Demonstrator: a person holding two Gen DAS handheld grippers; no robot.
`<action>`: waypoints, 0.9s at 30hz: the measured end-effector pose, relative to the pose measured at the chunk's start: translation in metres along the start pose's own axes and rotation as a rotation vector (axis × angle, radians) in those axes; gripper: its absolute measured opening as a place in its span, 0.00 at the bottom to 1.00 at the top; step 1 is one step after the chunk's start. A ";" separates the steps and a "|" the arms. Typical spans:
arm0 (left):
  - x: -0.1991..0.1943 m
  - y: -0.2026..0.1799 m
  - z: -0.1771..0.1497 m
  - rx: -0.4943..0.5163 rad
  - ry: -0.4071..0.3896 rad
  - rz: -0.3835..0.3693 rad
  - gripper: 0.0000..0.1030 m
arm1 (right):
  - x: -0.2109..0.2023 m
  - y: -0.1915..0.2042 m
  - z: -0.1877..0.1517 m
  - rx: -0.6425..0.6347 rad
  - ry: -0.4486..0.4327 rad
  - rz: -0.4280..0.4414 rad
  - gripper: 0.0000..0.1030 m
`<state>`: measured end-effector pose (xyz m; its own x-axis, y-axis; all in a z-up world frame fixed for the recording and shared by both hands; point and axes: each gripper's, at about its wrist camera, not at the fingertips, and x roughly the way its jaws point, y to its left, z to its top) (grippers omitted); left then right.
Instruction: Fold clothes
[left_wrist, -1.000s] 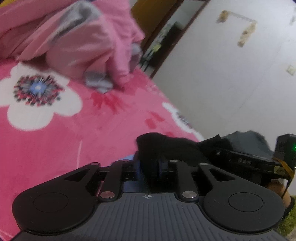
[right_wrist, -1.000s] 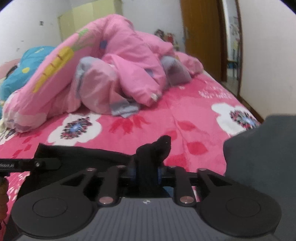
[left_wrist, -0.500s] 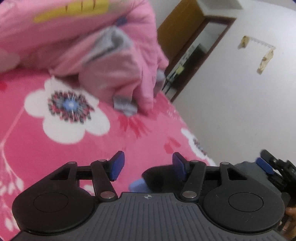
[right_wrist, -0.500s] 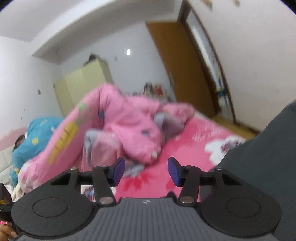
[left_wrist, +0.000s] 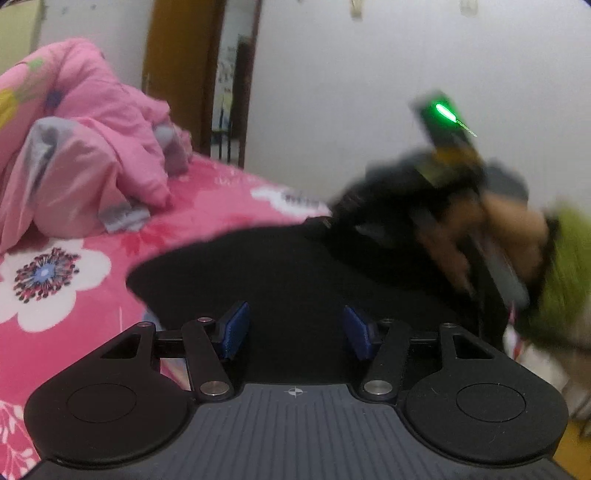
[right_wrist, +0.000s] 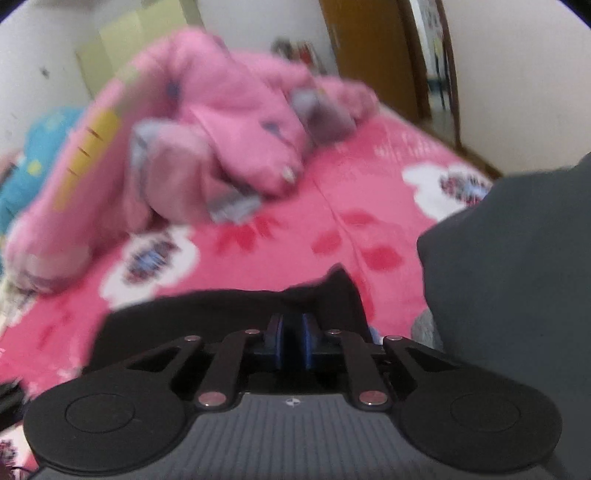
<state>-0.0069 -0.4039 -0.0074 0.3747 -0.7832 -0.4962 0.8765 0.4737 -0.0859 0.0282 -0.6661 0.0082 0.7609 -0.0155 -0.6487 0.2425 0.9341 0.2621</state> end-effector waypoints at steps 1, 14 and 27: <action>0.001 -0.001 -0.005 0.017 0.001 0.004 0.55 | 0.013 -0.002 0.004 0.003 0.025 -0.017 0.09; -0.009 0.000 -0.017 0.047 -0.026 0.004 0.55 | -0.032 0.010 0.017 0.028 -0.192 0.048 0.10; -0.011 0.002 -0.024 0.034 -0.032 -0.006 0.55 | 0.038 0.087 0.010 -0.137 0.084 0.130 0.07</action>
<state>-0.0163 -0.3844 -0.0233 0.3784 -0.7989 -0.4675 0.8883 0.4554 -0.0593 0.0839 -0.5894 0.0136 0.7260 0.1325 -0.6748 0.0576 0.9661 0.2517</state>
